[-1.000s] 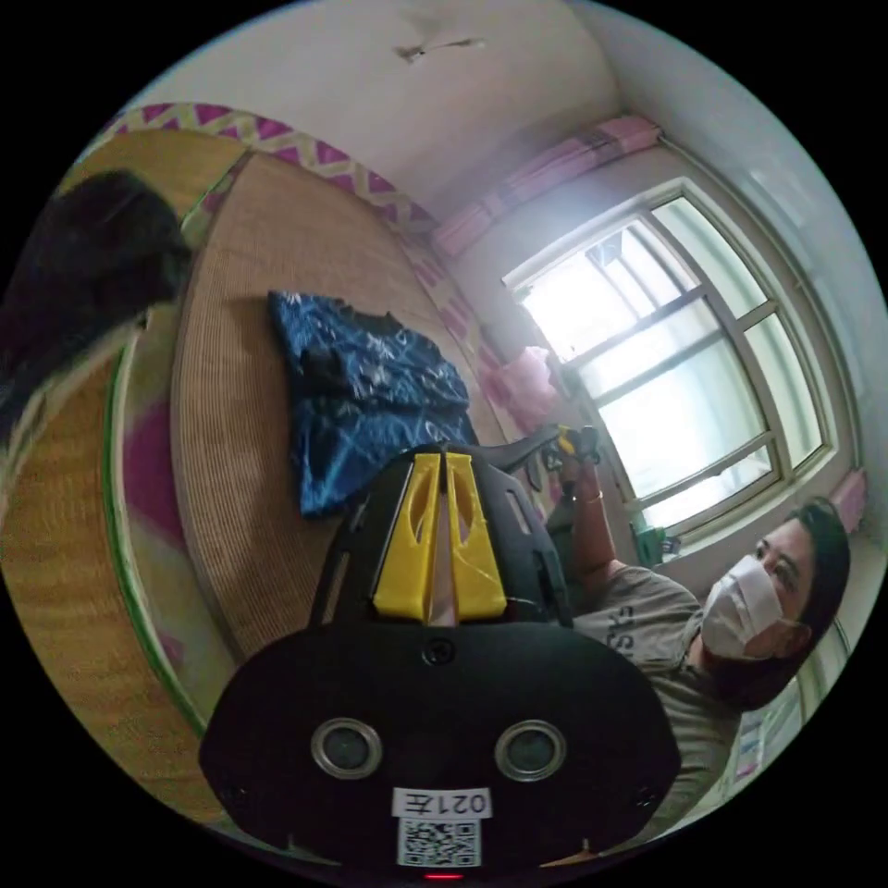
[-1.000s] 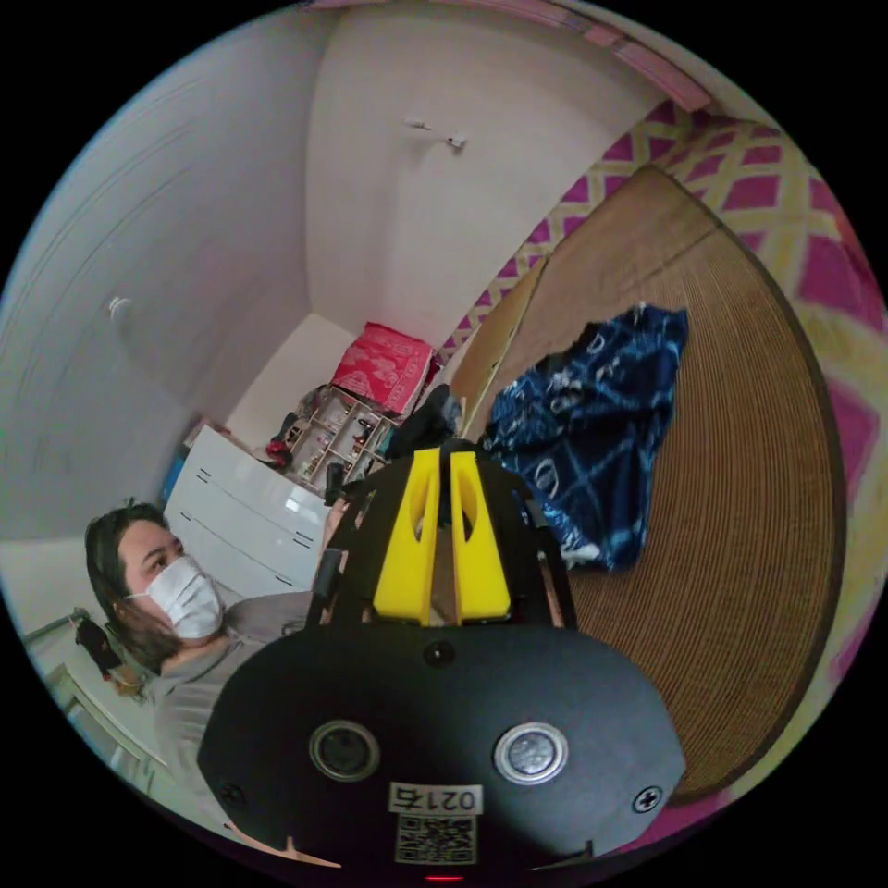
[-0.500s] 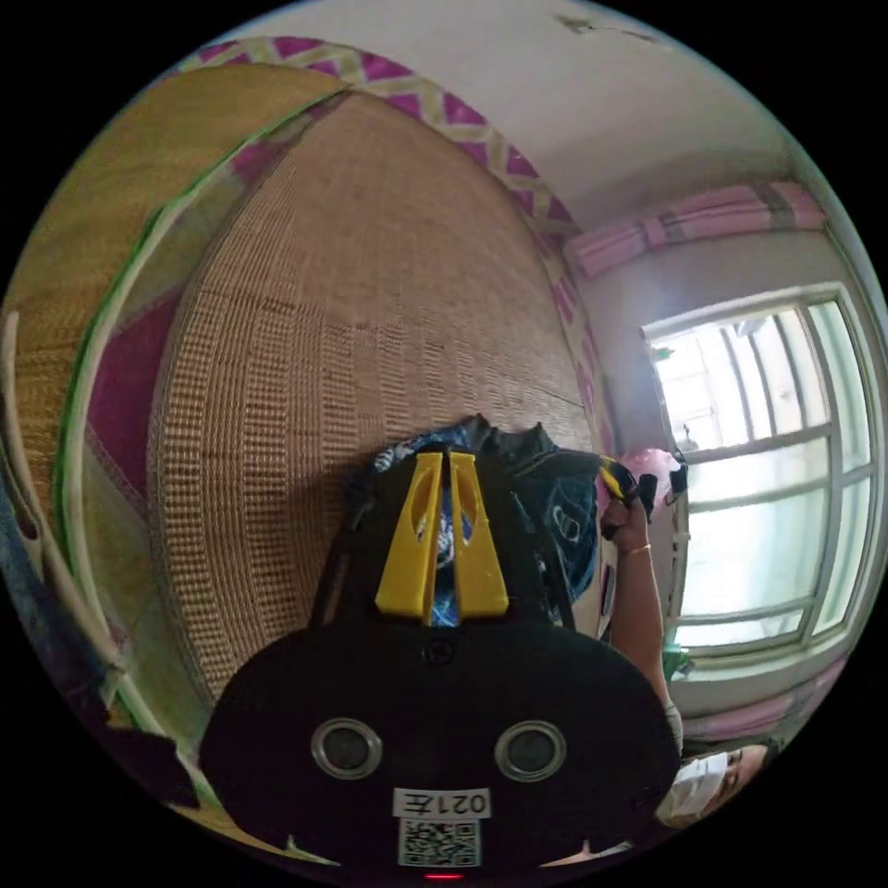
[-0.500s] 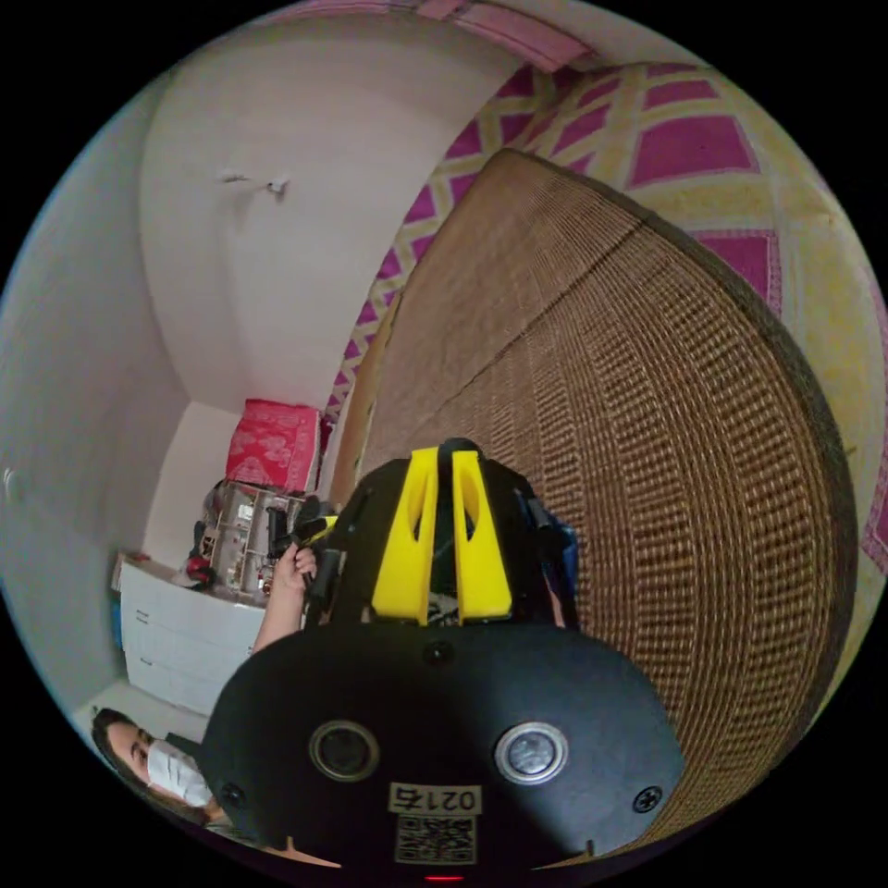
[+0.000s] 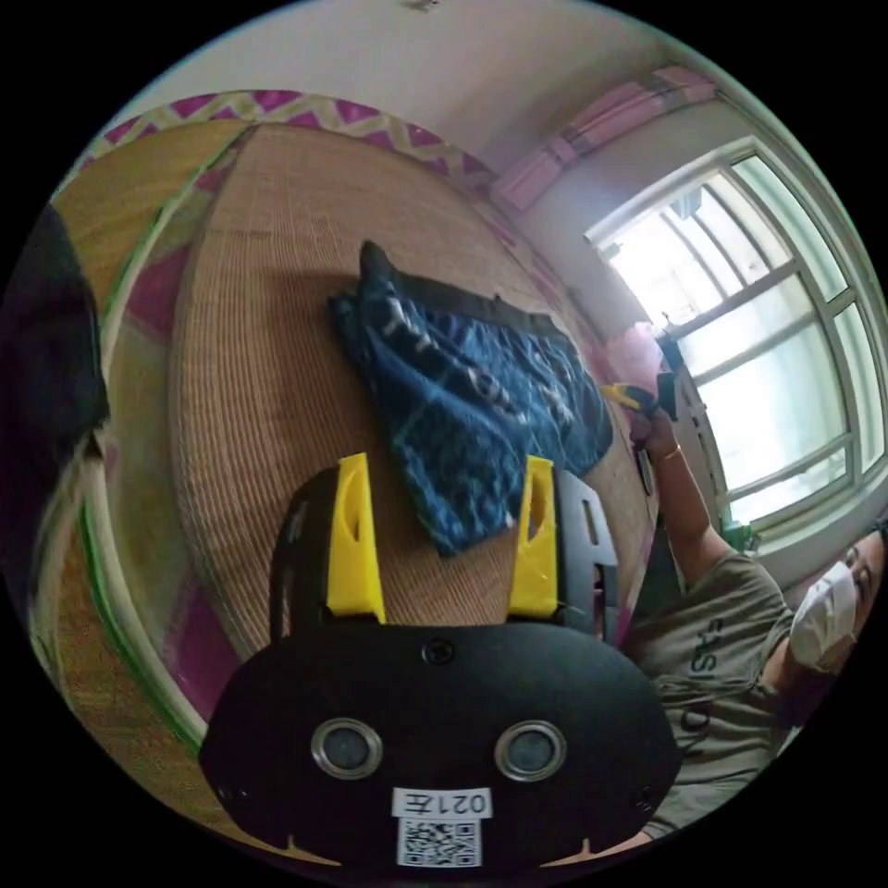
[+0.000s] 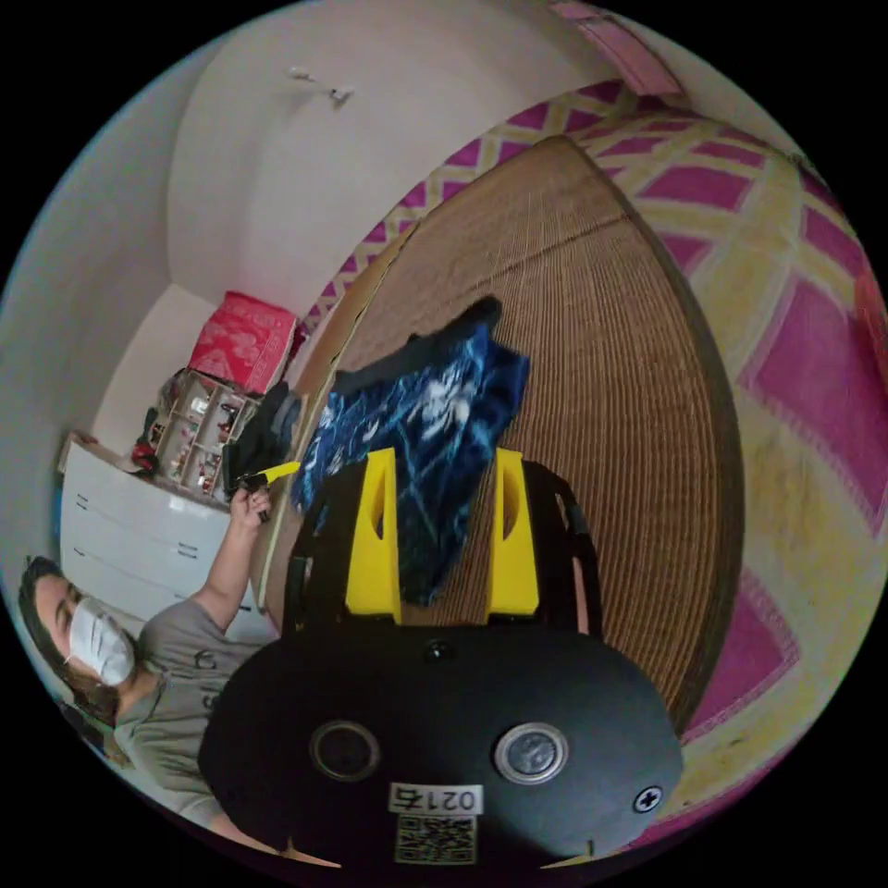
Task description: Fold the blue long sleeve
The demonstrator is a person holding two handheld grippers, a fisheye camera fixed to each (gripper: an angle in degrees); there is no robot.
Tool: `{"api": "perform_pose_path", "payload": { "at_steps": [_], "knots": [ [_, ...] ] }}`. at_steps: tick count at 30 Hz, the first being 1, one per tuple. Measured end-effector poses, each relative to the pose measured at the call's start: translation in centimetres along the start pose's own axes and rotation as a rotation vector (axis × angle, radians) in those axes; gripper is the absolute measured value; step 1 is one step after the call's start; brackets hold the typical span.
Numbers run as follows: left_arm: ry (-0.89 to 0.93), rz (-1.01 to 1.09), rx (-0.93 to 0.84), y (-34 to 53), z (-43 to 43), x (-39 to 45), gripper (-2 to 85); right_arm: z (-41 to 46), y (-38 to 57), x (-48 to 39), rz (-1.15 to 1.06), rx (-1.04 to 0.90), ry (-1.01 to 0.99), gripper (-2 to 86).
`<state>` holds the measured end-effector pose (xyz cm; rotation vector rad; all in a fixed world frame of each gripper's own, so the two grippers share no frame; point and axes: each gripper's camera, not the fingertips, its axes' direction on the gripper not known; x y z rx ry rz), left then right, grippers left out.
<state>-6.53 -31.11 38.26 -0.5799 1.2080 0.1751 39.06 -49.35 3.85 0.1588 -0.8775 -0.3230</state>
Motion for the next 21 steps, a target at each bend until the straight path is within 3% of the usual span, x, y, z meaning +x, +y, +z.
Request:
{"api": "perform_pose_path", "payload": {
  "at_steps": [4, 7, 8, 9, 15, 21],
  "knots": [
    [0.029, 0.022, 0.058, 2.6, 1.3, 1.2, 26.5, 1.7, 3.5, 1.0, 0.068, -0.054, -0.053, 13.7],
    [-0.110, -0.029, 0.030, 2.5, 2.6, 2.0, 21.1, 3.0, 4.1, 1.0, 0.086, -0.028, -0.087, 10.5],
    [-0.165, -0.025, 0.004, 2.3, 3.3, 2.4, 8.8, 4.3, 3.8, 0.8, 0.067, -0.073, -0.110, 7.4],
    [-0.142, -0.020, -0.037, 2.1, 4.3, 2.4, 1.9, 5.5, 3.6, 0.4, 0.054, -0.110, -0.091, 3.2],
    [-0.099, -0.032, -0.096, 2.2, 3.7, 1.7, -0.7, 3.2, 7.3, -1.1, 0.077, -0.027, -0.159, 0.8],
    [-0.220, 0.055, -0.161, 4.4, 1.4, 2.0, -0.6, 7.3, 20.7, -9.5, -0.025, -0.253, -0.229, 0.9]
  ]
}}
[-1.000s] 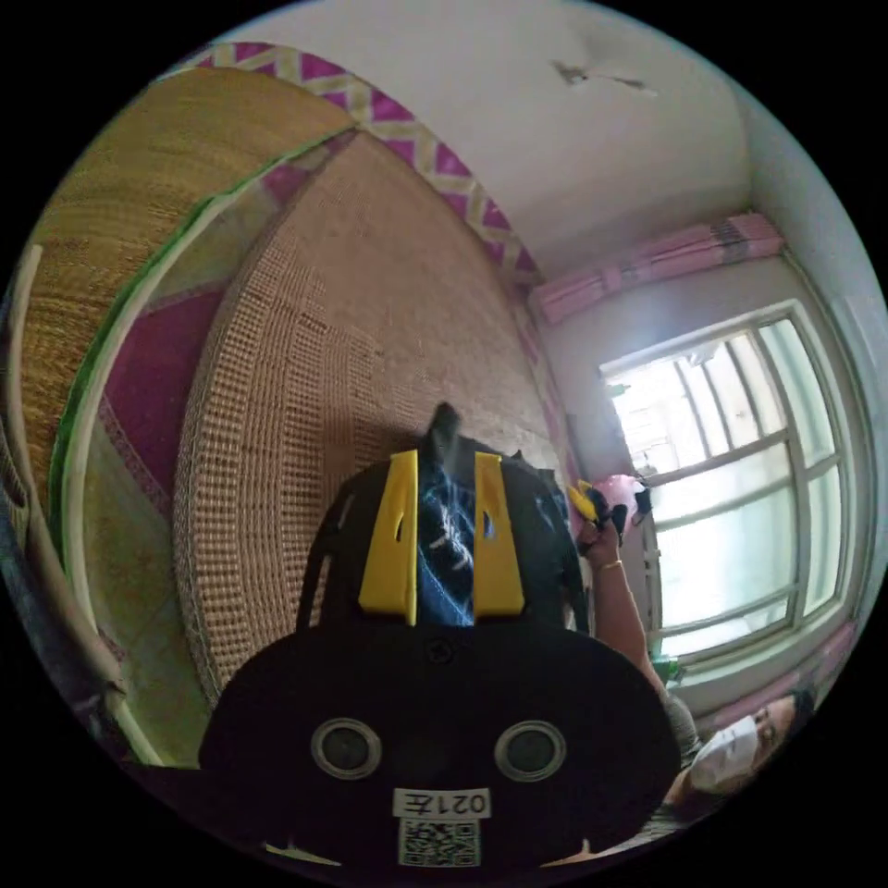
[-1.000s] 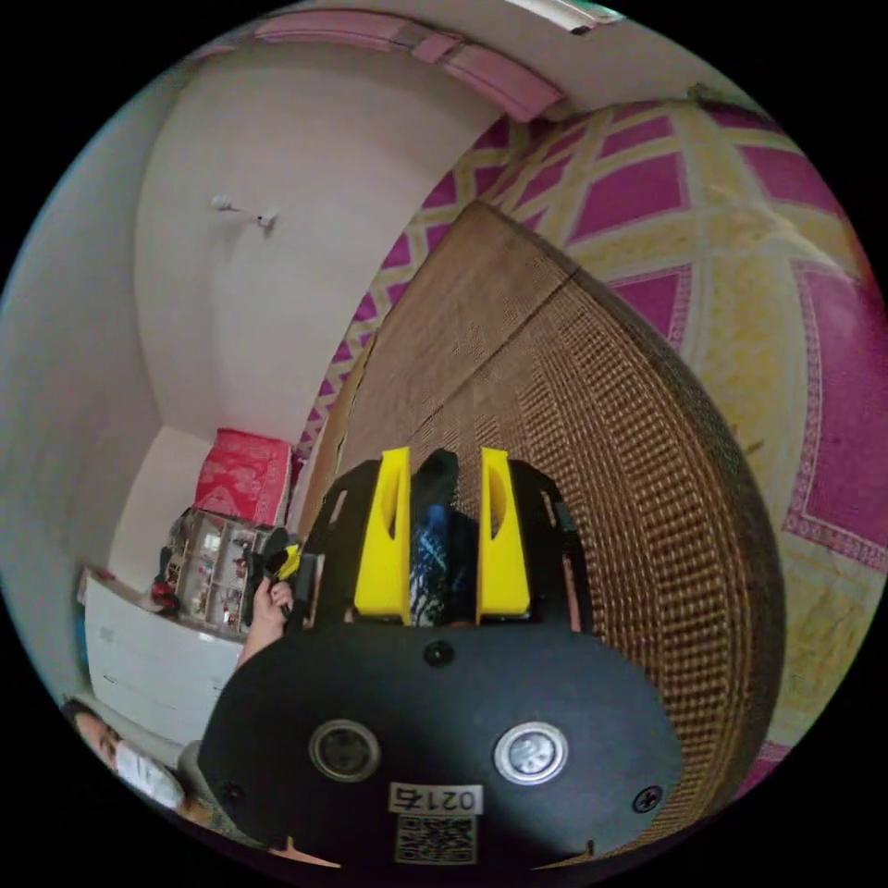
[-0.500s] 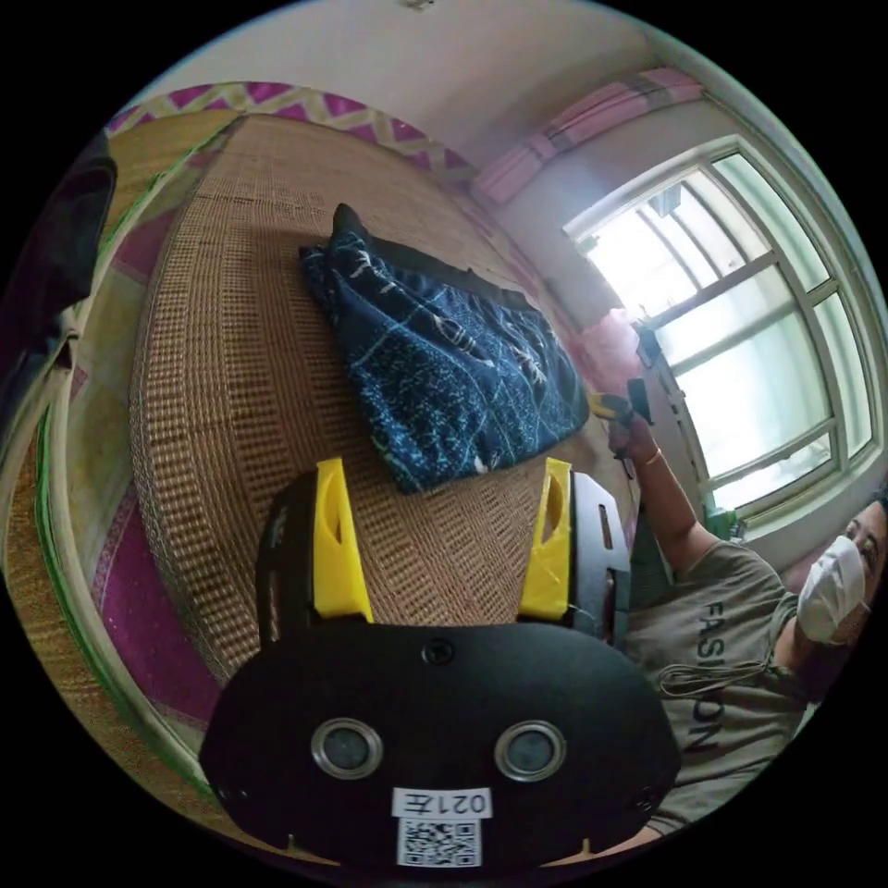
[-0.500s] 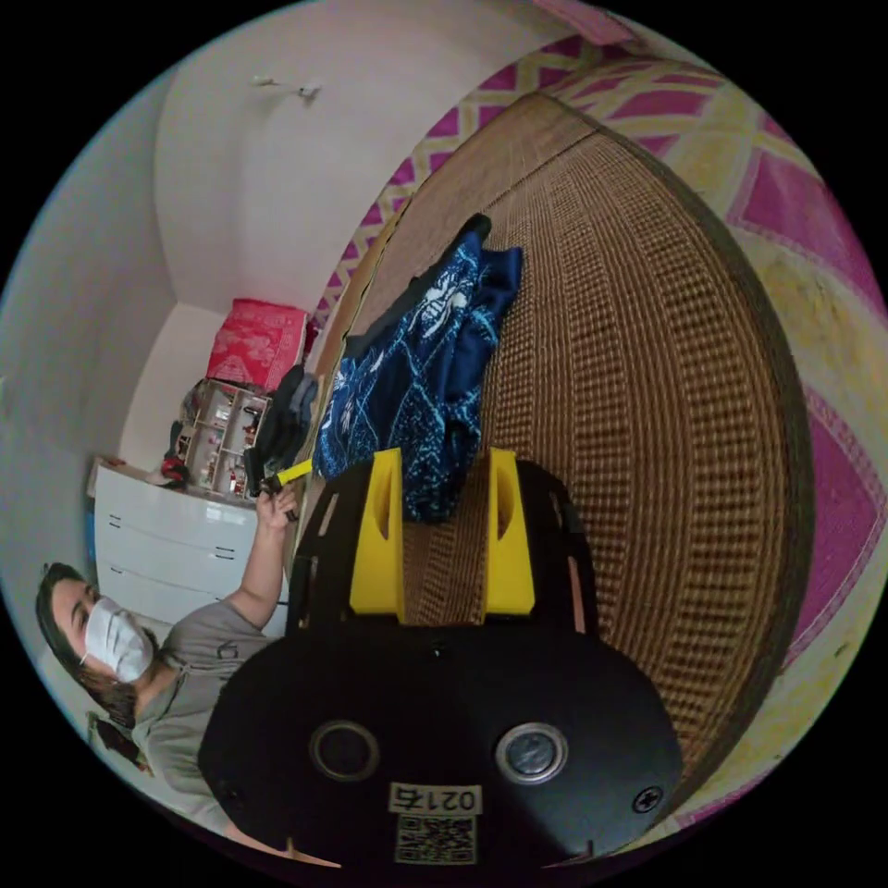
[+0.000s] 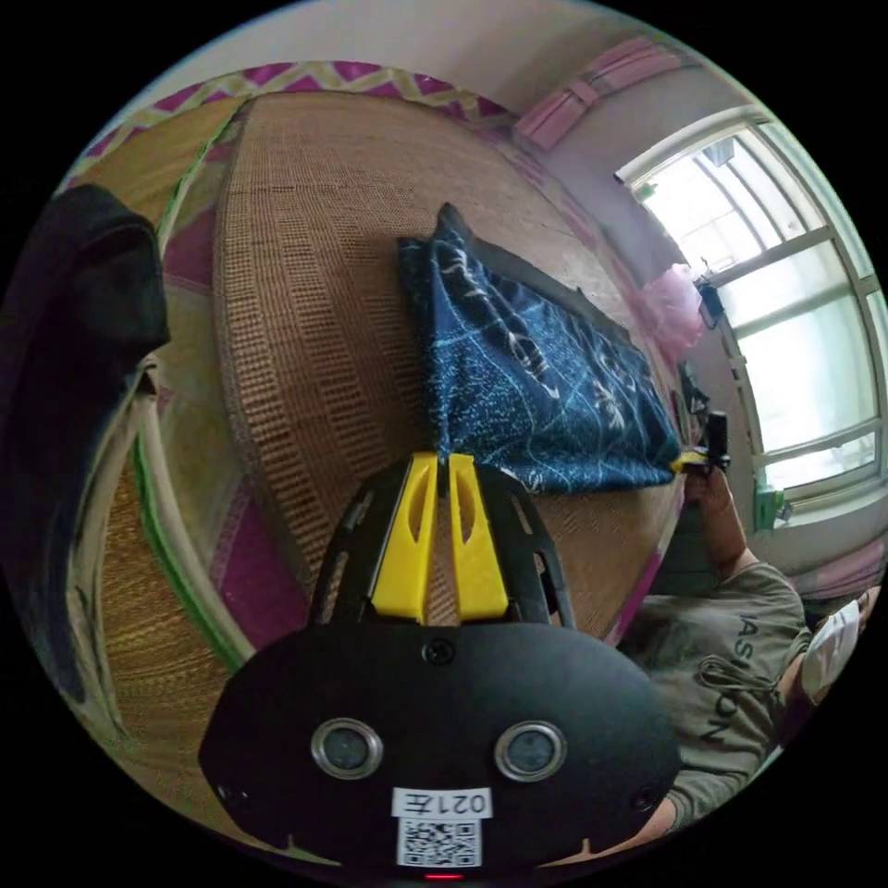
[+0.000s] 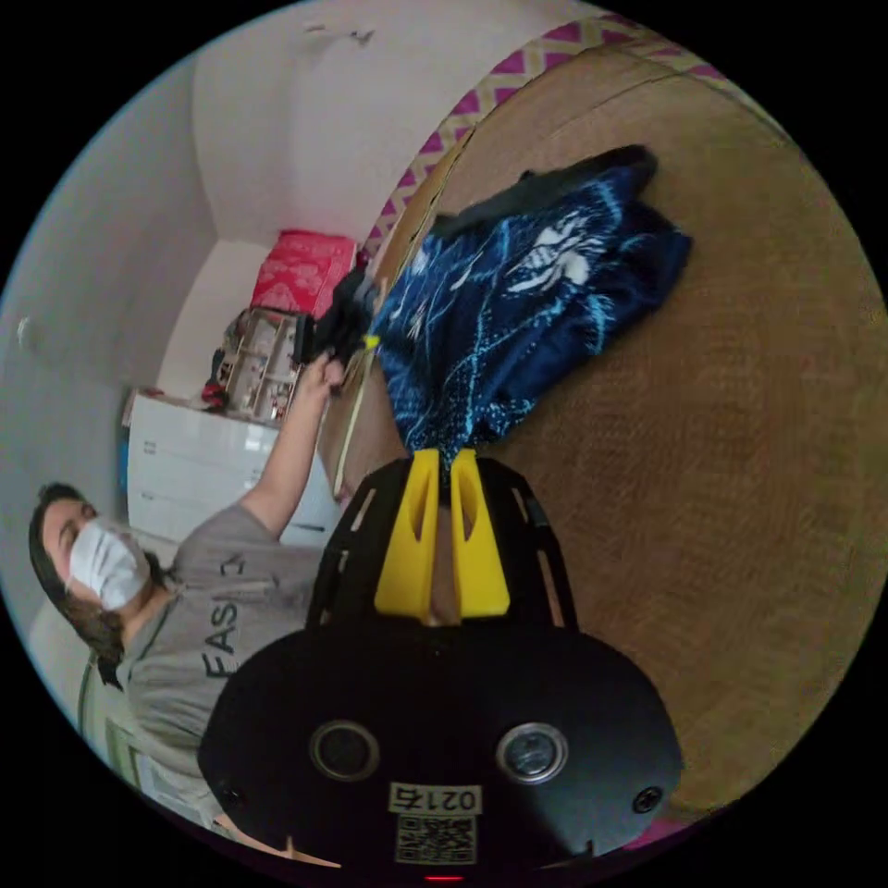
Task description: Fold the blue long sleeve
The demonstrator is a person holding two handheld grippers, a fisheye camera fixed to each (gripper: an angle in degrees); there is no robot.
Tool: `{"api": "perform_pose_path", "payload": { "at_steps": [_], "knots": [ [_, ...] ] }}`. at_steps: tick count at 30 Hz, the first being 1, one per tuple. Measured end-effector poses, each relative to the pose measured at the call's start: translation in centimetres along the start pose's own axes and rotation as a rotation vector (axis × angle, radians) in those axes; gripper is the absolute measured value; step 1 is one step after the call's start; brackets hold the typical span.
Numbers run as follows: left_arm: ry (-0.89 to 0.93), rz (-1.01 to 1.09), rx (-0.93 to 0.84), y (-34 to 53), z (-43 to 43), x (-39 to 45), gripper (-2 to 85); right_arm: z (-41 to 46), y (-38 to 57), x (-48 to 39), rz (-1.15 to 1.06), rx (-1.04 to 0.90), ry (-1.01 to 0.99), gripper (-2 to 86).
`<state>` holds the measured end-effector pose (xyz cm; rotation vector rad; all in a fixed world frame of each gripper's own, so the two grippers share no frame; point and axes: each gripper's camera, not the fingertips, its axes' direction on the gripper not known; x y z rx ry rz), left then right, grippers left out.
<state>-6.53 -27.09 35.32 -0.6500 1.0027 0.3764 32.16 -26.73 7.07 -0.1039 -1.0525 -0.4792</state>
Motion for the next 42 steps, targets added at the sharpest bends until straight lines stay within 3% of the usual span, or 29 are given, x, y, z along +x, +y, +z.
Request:
{"api": "perform_pose_path", "payload": {
  "at_steps": [5, 7, 9, 12, 14, 18, 24, 32, 38, 42],
  "knots": [
    [-0.076, 0.016, 0.129, 5.8, -1.2, 1.6, 1.7, 8.0, 8.4, -4.9, -0.100, -0.094, -0.115, 2.8],
    [-0.059, 0.043, 0.202, 9.1, -2.2, 2.9, 4.3, 5.6, 10.2, -5.6, -0.138, 0.006, -0.121, 3.9],
    [0.019, 0.073, 0.282, 13.8, -2.9, 5.6, 7.1, 0.4, 11.7, -6.0, -0.154, 0.177, 0.002, 4.7],
    [0.160, 0.128, 0.274, 18.2, -1.5, 9.9, 10.4, -4.3, 11.2, -4.7, -0.103, 0.294, 0.229, 7.9],
    [0.232, 0.138, 0.241, 20.3, 0.2, 12.6, 12.4, -5.6, 10.0, -3.0, -0.055, 0.322, 0.267, 9.3],
    [0.439, 0.040, 0.243, 23.8, 4.0, 16.2, 15.3, -6.4, 6.4, 1.2, 0.050, 0.305, 0.241, 12.1],
    [0.570, -0.046, 0.165, 25.8, 8.8, 18.8, 17.8, -6.7, 3.0, 5.3, 0.137, 0.214, 0.073, 12.6],
    [0.620, -0.079, 0.164, 27.0, 9.6, 19.4, 15.4, -6.4, 0.4, 6.4, 0.148, 0.149, 0.018, 12.0],
    [0.813, -0.187, 0.183, 28.9, 10.4, 16.5, 0.6, -6.6, 0.8, 8.5, 0.161, 0.196, -0.143, 4.2],
    [0.904, -0.135, 0.251, 29.5, 7.5, 15.0, -0.7, -7.8, 0.8, 7.4, 0.132, 0.202, -0.247, 1.9]
  ]
}}
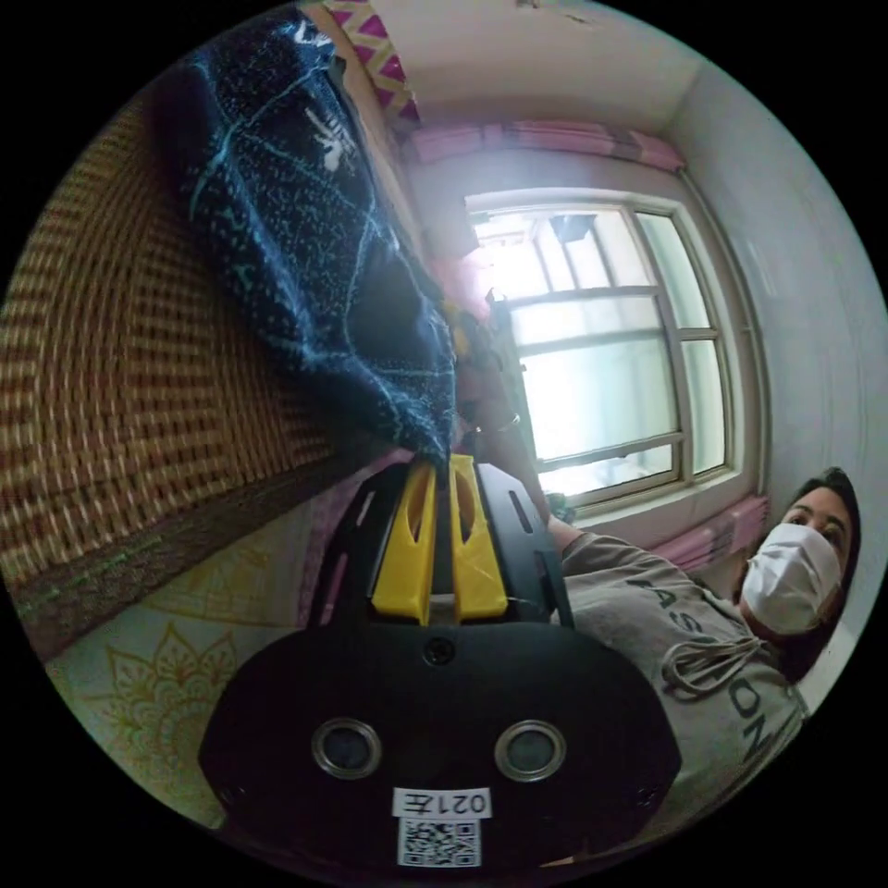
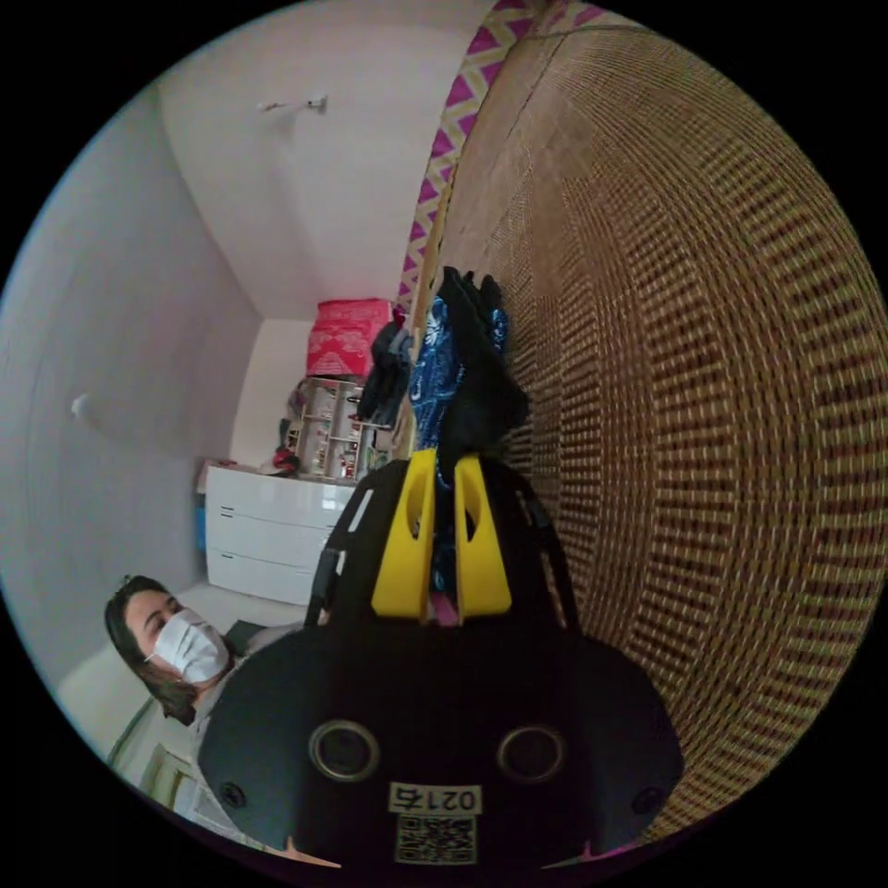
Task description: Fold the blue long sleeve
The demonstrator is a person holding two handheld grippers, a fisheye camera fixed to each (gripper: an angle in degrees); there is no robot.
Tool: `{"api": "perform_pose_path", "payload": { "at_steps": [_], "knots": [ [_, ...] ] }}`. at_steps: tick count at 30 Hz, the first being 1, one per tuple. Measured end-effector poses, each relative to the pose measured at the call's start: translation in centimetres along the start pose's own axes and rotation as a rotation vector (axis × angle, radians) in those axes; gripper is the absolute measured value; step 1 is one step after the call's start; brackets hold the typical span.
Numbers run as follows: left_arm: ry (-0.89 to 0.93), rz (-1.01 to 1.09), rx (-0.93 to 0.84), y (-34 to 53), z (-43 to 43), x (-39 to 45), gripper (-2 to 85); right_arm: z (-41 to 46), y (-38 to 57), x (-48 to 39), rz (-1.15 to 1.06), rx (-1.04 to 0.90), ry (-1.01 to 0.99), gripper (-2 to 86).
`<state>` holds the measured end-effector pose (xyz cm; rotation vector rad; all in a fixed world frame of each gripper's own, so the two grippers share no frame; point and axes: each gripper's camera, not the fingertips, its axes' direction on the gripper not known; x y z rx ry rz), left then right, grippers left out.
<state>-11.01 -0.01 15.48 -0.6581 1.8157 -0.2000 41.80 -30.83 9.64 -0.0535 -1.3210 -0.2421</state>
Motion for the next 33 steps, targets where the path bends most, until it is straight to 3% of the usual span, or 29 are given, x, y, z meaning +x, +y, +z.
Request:
{"api": "perform_pose_path", "payload": {
  "at_steps": [4, 9, 15, 19, 21, 25, 30, 33],
  "knots": [
    [0.004, 0.101, 0.040, -1.9, -3.6, 3.9, -0.9, 0.7, -2.5, -4.9, -0.096, -0.021, -0.016, 1.5],
    [-0.130, 0.187, 0.208, -6.5, -12.4, 7.8, -0.8, 7.9, -11.8, -12.2, -0.228, -0.115, 0.051, 1.9],
    [-0.238, 0.018, 0.410, -13.2, -21.9, 3.3, -0.3, 20.4, -24.3, -10.5, -0.150, -0.166, 0.157, 3.8],
    [-0.151, -0.171, 0.612, -14.1, -25.7, -3.5, 2.4, 25.3, -27.9, -6.1, -0.084, -0.130, 0.214, 7.5],
    [-0.099, -0.161, 0.694, -12.3, -26.6, -4.6, 4.5, 24.7, -28.4, -4.8, -0.079, -0.046, 0.181, 10.0],
    [-0.313, 0.021, 0.625, -10.6, -25.9, 0.1, 5.1, 22.6, -26.7, -7.3, -0.245, -0.060, 0.129, 9.4],
    [-0.734, 0.189, 0.424, -12.7, -20.3, 5.6, 8.2, 30.0, -17.6, -12.6, -0.584, -0.322, 0.461, 8.6],
    [-0.781, 0.121, 0.368, -13.4, -17.9, 4.5, 9.7, 35.8, -11.9, -12.0, -0.716, -0.311, 0.747, 8.7]
  ]
}}
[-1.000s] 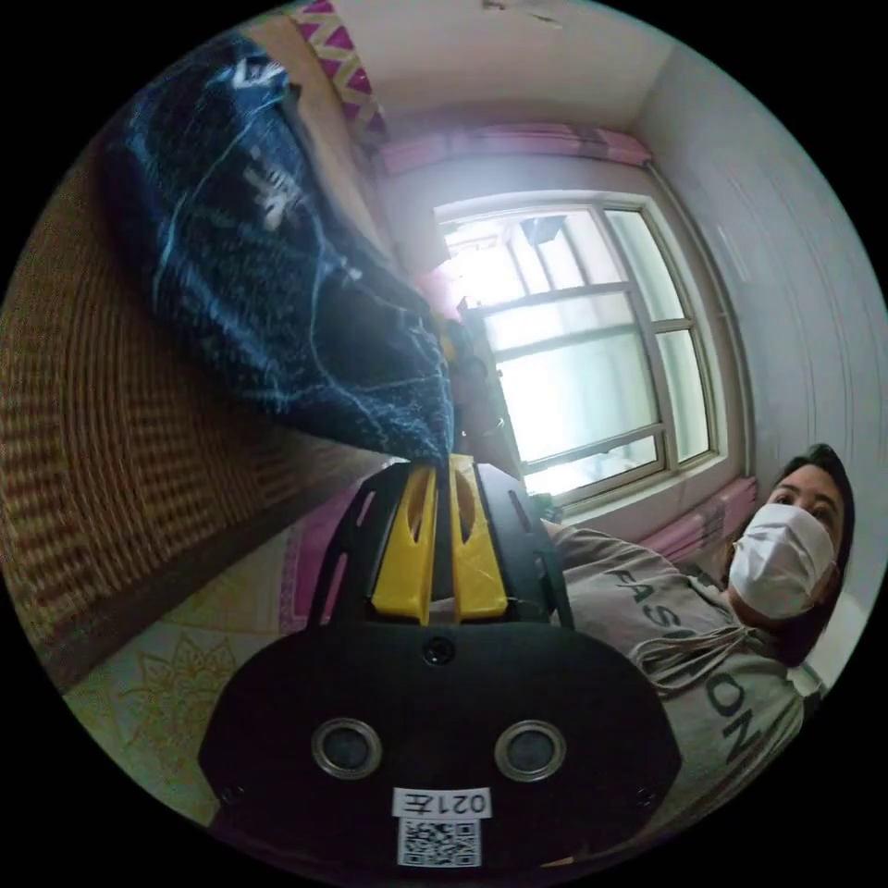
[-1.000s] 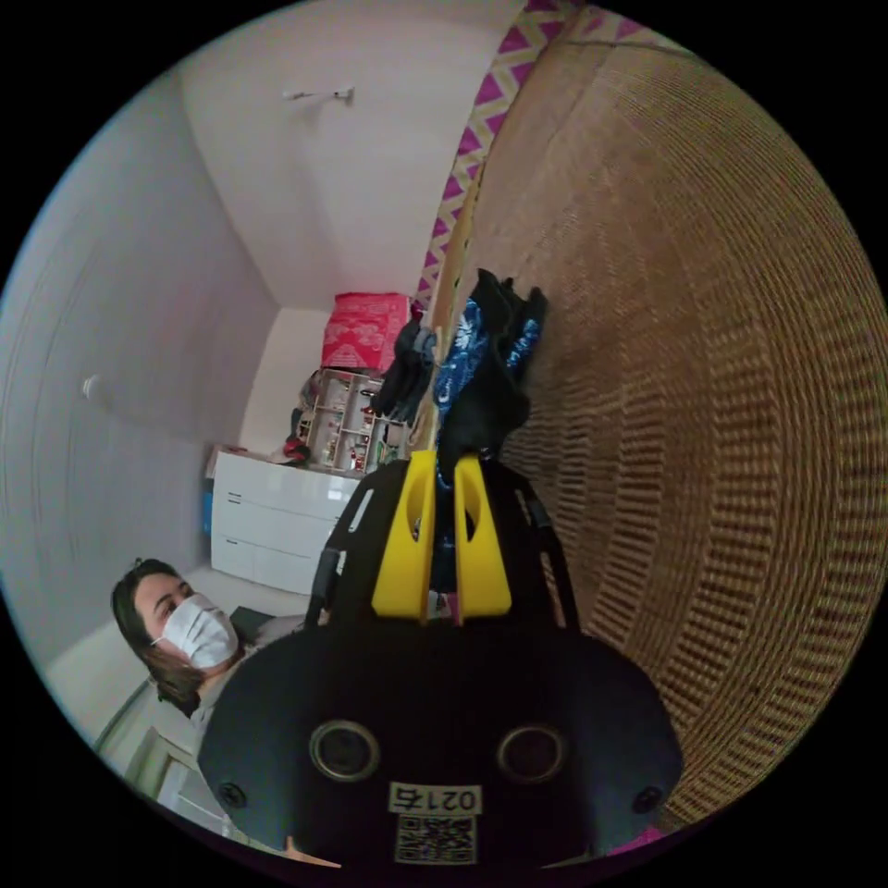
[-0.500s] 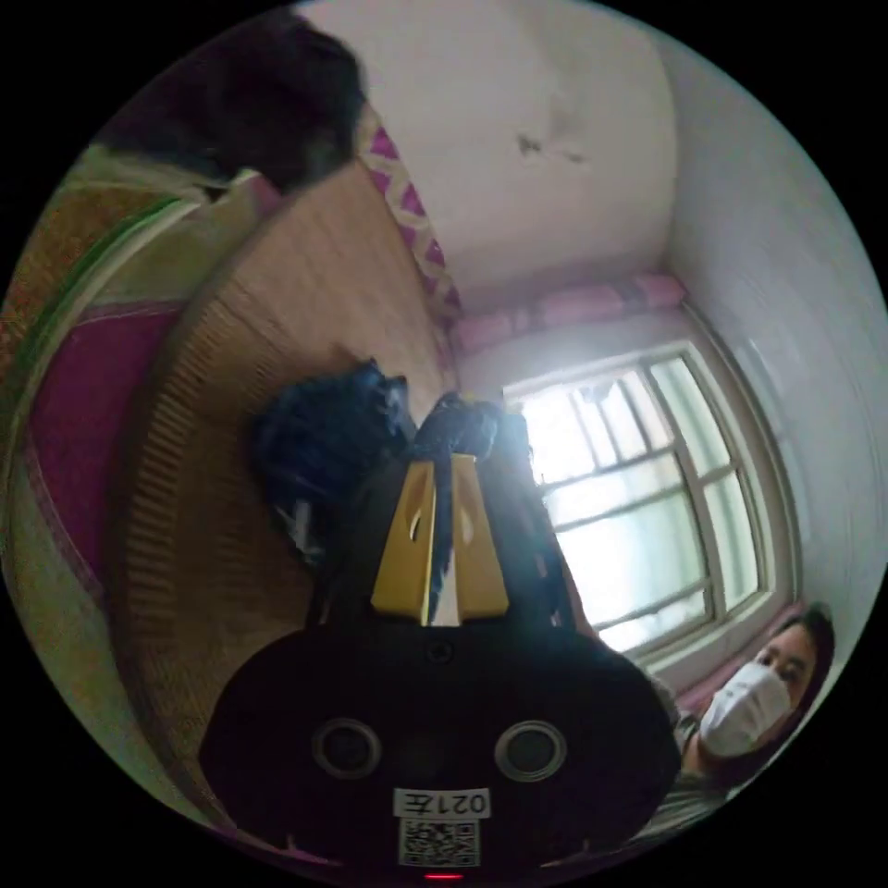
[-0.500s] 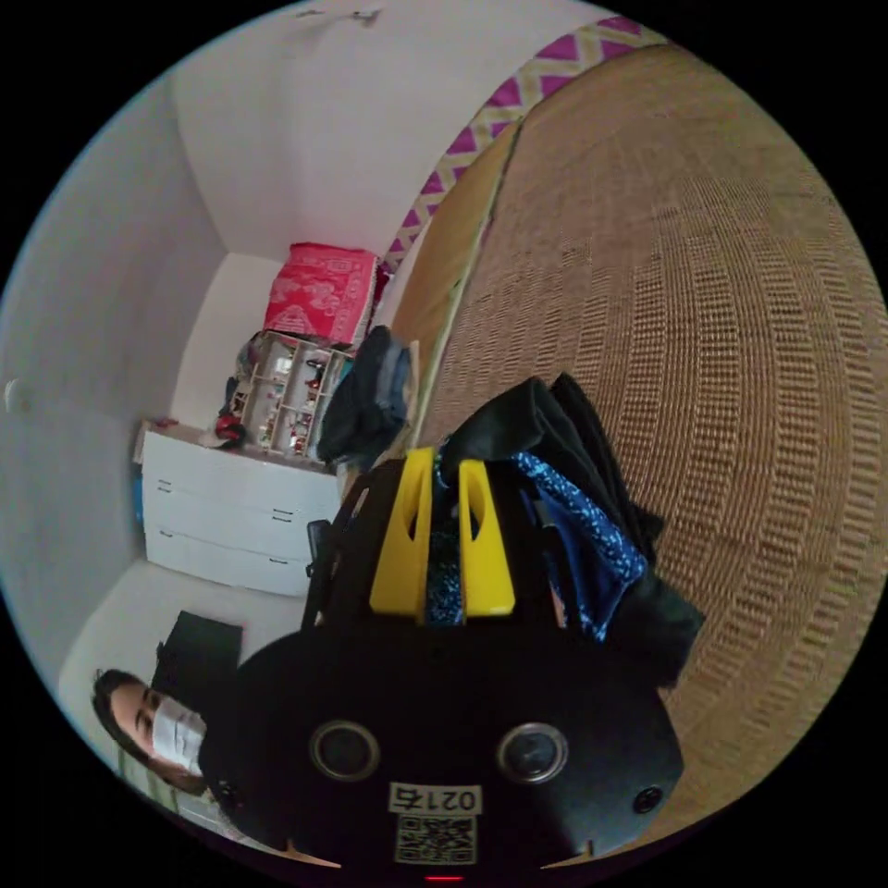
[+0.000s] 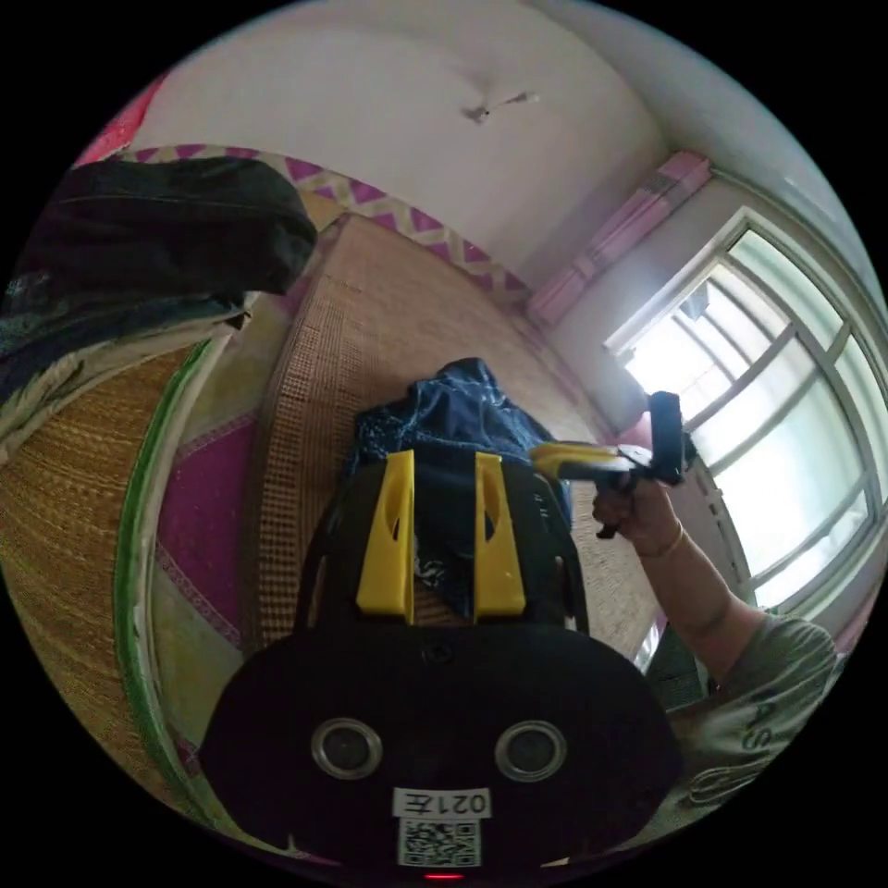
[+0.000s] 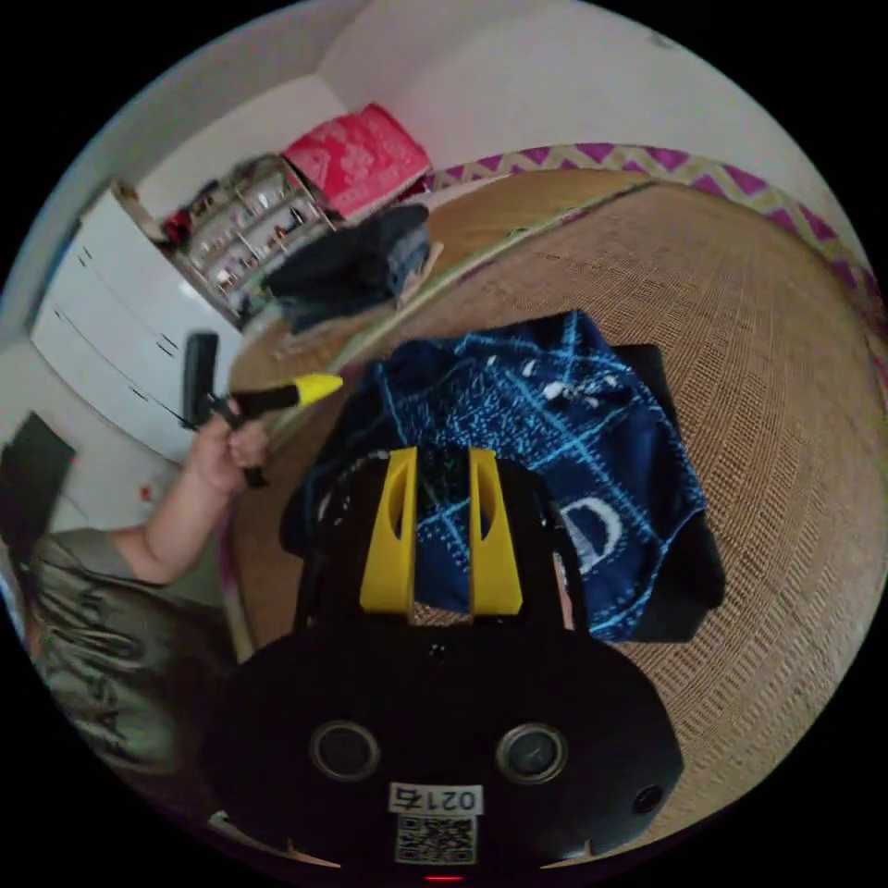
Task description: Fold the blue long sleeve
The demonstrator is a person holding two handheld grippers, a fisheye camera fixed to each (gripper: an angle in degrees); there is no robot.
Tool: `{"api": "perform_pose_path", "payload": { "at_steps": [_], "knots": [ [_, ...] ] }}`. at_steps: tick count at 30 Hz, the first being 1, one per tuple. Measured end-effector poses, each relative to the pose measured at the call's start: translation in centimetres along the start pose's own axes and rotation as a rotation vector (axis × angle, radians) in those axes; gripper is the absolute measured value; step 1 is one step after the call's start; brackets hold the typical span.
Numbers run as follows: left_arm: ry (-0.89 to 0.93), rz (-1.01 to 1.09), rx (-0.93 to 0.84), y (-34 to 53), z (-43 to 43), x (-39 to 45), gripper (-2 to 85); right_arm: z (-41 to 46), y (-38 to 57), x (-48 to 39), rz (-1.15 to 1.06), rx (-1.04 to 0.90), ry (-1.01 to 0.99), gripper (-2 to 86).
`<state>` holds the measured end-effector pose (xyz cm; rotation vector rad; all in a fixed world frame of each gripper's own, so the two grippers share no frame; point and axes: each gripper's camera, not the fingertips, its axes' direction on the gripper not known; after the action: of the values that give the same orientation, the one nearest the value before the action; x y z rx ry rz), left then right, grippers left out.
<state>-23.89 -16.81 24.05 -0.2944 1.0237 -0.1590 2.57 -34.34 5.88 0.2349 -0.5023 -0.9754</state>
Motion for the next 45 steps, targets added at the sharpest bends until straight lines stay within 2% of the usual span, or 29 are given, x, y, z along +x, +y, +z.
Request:
{"api": "perform_pose_path", "payload": {
  "at_steps": [3, 7, 9, 12, 17, 19, 24, 28, 32, 35, 37, 41, 45],
  "knots": [
    [-0.046, 0.003, -0.110, 1.1, 2.6, 0.5, 9.2, 2.5, 1.3, -3.0, -0.069, 0.047, 0.194, 8.3],
    [-0.076, -0.026, -0.068, 2.7, 1.0, 1.6, 6.2, -1.2, 1.1, -0.2, -0.001, 0.042, 0.013, 5.3],
    [0.003, 0.000, -0.008, 4.0, -0.8, 2.8, 6.6, -6.2, 3.8, 2.2, 0.150, 0.218, 0.003, 6.5],
    [0.103, 0.010, -0.021, 5.9, -1.6, 4.2, 9.3, -9.0, 8.4, 5.3, 0.375, 0.312, -0.041, 9.1],
    [0.127, 0.039, -0.004, 9.7, -2.9, 6.9, 9.5, -4.7, 13.6, 9.0, 0.698, 0.242, -0.320, 11.8],
    [0.086, 0.064, -0.002, 11.0, -3.5, 8.1, 9.5, -2.8, 13.9, 9.7, 0.768, 0.221, -0.363, 12.7],
    [-0.188, 0.169, 0.122, 15.3, -6.3, 12.9, 11.2, 0.4, 12.2, 11.5, 0.918, 0.312, -0.452, 11.7],
    [-0.171, 0.136, 0.114, 17.0, -7.1, 14.3, 12.9, 2.7, 10.7, 12.8, 1.023, 0.355, -0.503, 8.6],
    [-0.226, 0.105, 0.055, 18.7, -6.6, 14.9, 6.5, 3.8, 8.7, 14.8, 1.019, 0.339, -0.574, 2.7],
    [-0.288, 0.076, 0.031, 20.1, -6.0, 15.2, 0.5, 1.0, 5.9, 16.8, 0.908, 0.322, -0.502, 1.3],
    [-0.274, 0.089, 0.035, 20.4, -6.0, 15.8, -0.4, -1.1, 4.1, 18.7, 0.847, 0.286, -0.420, 1.0],
    [-0.295, 0.166, -0.102, 20.2, -3.8, 18.2, -0.9, -4.8, 0.9, 24.6, 0.773, 0.132, -0.161, 0.8],
    [-0.459, 0.257, -0.155, 21.1, -2.0, 21.5, -0.9, -8.3, -0.5, 30.2, 0.771, 0.028, 0.041, 0.8]
  ]
}}
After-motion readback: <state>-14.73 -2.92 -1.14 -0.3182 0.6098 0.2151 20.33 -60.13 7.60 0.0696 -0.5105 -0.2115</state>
